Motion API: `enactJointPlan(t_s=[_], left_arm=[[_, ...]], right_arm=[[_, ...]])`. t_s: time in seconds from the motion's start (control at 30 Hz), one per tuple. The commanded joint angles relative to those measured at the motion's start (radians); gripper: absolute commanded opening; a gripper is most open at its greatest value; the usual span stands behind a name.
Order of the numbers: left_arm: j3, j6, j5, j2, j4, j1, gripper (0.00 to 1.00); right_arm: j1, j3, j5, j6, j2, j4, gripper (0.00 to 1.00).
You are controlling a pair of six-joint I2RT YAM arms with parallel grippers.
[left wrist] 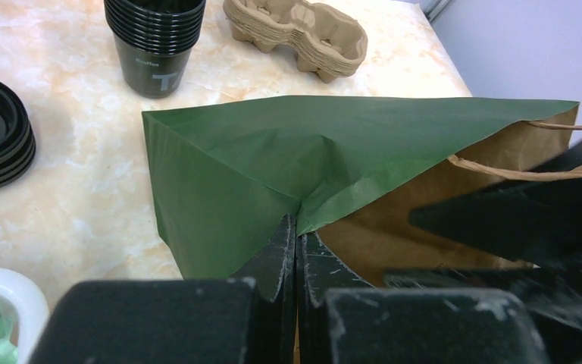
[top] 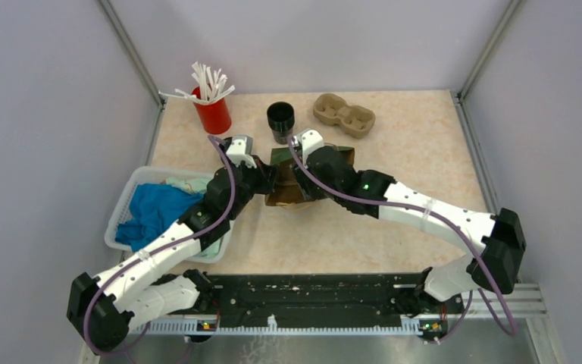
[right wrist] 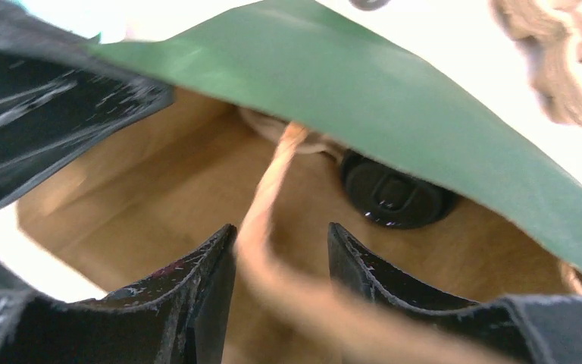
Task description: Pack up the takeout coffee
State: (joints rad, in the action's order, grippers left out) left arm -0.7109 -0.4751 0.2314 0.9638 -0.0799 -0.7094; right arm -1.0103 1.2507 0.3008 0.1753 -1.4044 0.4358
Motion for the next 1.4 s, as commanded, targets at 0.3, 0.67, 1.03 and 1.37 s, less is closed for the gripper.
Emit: enactJointPlan(t_s=[0.3, 0.67, 1.03, 1.37], left_arm=[[-0.044, -0.078, -0.034, -0.039, -0.017, 0.001, 0.00], [-0.026, -0.100, -0.136, -0.053, -0.036, 0.001, 0.00], [-0.004, -0.105, -0.154, -0.073, -0.048, 0.001, 0.00], [0.009, -0.088, -0.161, -0.085, -0.055, 0.001, 0.00]], right_arm=[[-0.011, -0.171, 0.364, -0.012, -0.056, -0.318, 0.55], [0.038, -0.283, 0.430, -0.007, -0.054, -0.489, 0.77], [0.071, -0.301, 0.473, -0.034, -0.105, -0.491, 0.94], [0.101, -0.291, 0.431, -0.041, -0.205, -0.518, 0.99]])
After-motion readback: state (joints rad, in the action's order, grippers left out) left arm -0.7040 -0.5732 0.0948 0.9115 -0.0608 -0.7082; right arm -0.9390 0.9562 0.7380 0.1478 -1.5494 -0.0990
